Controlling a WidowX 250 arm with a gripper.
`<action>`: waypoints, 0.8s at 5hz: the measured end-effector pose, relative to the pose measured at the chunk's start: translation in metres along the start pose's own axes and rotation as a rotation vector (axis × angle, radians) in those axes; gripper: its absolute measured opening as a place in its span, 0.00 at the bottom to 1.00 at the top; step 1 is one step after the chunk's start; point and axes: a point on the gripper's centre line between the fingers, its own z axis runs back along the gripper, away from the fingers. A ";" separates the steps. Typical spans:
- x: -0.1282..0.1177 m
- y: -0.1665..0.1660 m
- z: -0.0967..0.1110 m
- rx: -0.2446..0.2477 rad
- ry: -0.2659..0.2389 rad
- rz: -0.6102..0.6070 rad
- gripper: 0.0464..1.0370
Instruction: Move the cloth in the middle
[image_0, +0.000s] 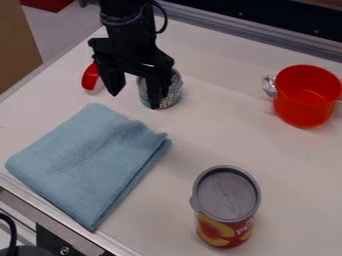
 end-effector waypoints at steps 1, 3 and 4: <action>-0.004 -0.001 -0.004 -0.005 0.024 -0.011 0.96; -0.033 0.033 -0.008 -0.045 0.175 -0.158 0.93; -0.049 0.038 -0.019 -0.060 0.182 -0.222 0.67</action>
